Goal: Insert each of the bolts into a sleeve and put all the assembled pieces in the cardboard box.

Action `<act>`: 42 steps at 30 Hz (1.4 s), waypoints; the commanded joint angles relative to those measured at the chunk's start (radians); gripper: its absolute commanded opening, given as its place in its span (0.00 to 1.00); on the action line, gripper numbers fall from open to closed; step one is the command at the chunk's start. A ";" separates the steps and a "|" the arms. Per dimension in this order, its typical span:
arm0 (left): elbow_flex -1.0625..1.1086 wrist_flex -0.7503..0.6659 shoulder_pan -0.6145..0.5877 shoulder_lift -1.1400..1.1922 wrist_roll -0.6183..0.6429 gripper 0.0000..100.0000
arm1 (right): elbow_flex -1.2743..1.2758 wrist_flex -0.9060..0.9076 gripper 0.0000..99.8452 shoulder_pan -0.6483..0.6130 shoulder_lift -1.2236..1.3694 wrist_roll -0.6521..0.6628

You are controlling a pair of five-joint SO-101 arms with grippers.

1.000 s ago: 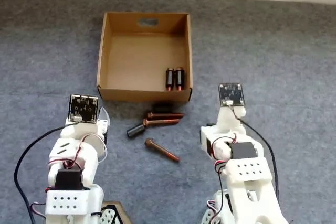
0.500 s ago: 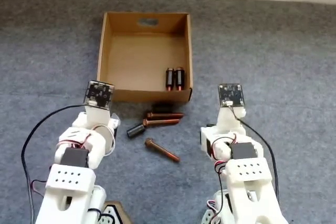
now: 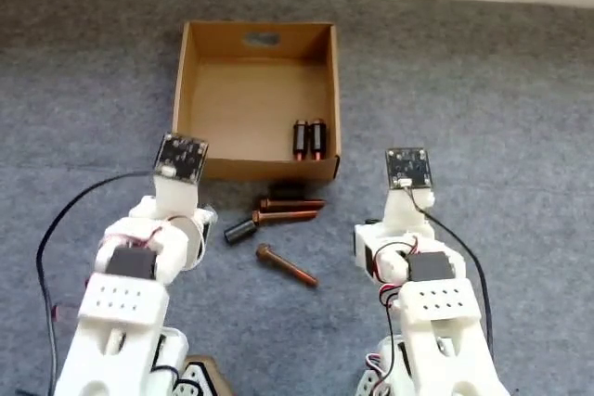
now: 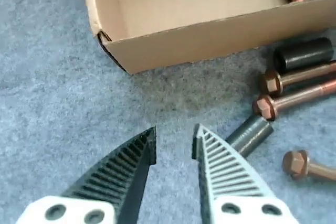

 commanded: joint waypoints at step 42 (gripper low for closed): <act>-0.050 -0.069 0.360 0.251 0.107 0.19 | -0.005 -0.019 0.01 -0.002 -0.022 -0.009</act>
